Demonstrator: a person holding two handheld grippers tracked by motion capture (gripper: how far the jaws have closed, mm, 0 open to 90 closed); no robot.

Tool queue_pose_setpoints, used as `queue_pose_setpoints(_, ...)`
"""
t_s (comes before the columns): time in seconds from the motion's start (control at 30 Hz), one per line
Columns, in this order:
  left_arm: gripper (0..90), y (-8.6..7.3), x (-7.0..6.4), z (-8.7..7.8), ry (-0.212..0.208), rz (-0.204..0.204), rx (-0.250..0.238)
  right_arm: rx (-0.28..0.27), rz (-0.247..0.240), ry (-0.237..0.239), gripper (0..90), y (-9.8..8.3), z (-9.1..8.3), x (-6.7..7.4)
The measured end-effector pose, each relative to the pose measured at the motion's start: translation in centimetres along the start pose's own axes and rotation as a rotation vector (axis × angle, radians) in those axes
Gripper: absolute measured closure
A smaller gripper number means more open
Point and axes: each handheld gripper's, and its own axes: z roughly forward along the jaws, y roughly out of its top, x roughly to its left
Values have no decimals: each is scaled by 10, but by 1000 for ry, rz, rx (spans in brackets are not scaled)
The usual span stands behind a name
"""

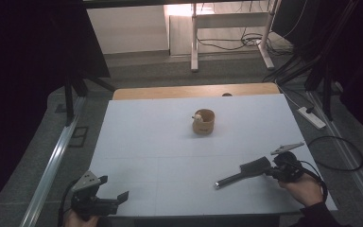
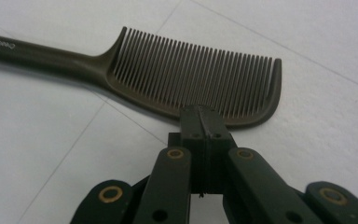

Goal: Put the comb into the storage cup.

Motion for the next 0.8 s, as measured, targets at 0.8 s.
queue_pose_setpoints(0.8, 14, 1, 0, 1, -5, 0, 7, 4, 13, -8, 900, 6, 14, -6)
